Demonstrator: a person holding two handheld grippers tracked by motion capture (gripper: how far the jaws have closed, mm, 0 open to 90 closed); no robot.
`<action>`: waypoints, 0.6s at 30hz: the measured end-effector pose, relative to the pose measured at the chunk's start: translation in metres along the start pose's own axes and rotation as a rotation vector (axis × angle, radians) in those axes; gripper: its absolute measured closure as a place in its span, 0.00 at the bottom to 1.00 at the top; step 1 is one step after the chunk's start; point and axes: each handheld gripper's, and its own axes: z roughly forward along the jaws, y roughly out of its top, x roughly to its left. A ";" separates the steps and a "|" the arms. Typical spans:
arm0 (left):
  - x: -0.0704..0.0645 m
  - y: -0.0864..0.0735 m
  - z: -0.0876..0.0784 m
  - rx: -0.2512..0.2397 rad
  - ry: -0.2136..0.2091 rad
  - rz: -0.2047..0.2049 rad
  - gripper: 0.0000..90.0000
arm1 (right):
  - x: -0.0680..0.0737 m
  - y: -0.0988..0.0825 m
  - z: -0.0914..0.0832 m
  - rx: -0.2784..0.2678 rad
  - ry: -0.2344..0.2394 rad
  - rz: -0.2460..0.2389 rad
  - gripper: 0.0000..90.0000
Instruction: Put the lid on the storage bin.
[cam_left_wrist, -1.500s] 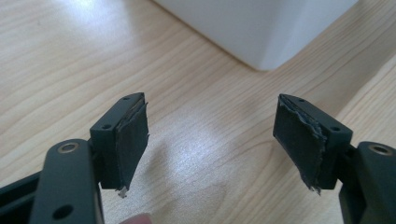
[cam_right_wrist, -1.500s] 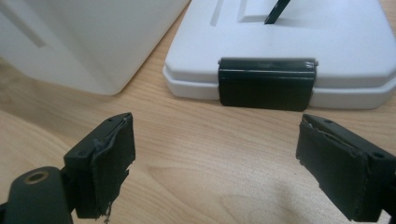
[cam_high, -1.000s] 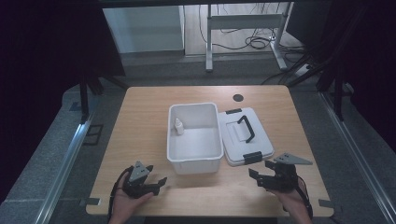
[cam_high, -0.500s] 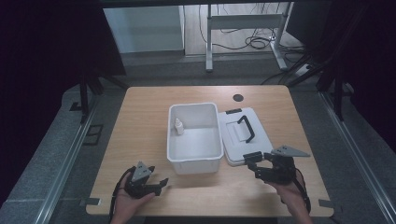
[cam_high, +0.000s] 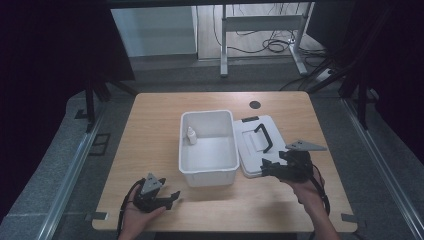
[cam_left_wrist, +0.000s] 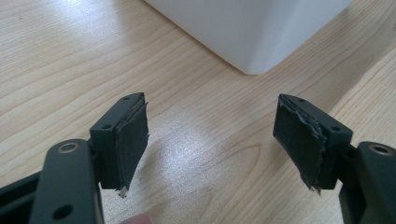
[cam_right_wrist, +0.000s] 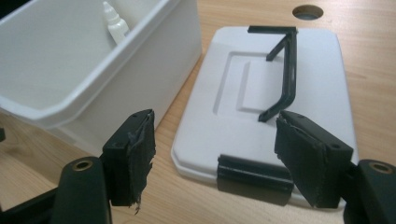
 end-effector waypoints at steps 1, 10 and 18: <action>0.000 0.000 0.000 0.000 0.000 0.000 0.30 | 0.000 0.000 0.000 0.000 0.000 0.000 0.33; 0.000 0.000 0.001 0.000 -0.001 -0.001 0.29 | -0.006 0.028 -0.001 0.023 -0.011 -0.019 0.37; 0.003 0.000 -0.002 -0.008 0.001 -0.017 0.29 | -0.012 0.048 0.008 0.059 -0.015 -0.030 0.39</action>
